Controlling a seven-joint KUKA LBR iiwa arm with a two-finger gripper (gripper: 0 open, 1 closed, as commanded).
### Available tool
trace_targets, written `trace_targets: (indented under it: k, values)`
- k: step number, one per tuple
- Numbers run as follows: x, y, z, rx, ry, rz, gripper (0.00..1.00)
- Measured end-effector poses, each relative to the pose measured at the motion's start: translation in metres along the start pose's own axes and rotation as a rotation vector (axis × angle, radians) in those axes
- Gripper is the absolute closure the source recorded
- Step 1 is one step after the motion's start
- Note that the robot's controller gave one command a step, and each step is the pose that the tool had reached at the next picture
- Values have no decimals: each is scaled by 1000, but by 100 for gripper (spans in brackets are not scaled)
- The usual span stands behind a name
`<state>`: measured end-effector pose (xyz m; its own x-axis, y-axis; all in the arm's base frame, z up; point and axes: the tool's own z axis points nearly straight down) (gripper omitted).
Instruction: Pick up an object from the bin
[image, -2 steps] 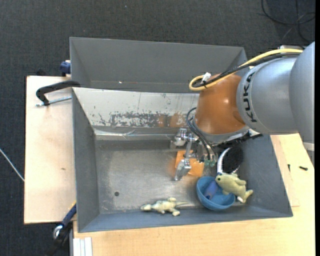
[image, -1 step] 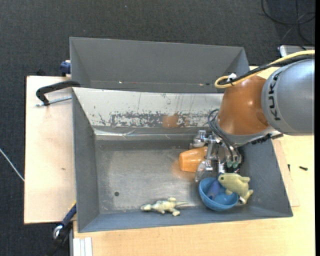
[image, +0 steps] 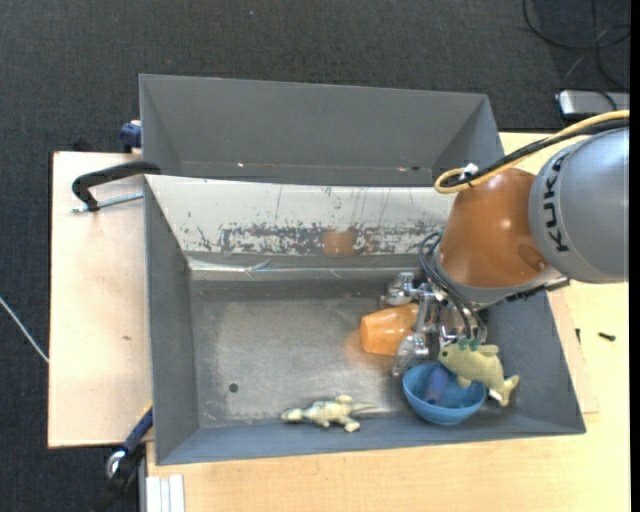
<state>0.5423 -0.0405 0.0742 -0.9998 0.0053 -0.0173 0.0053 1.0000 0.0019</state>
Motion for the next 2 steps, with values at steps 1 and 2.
trace_targets:
  k: [1,2]
  values:
    - [-1,0,-1,-1,0,-1,100]
    - [-5,-27,-151,2,4,-342,100]
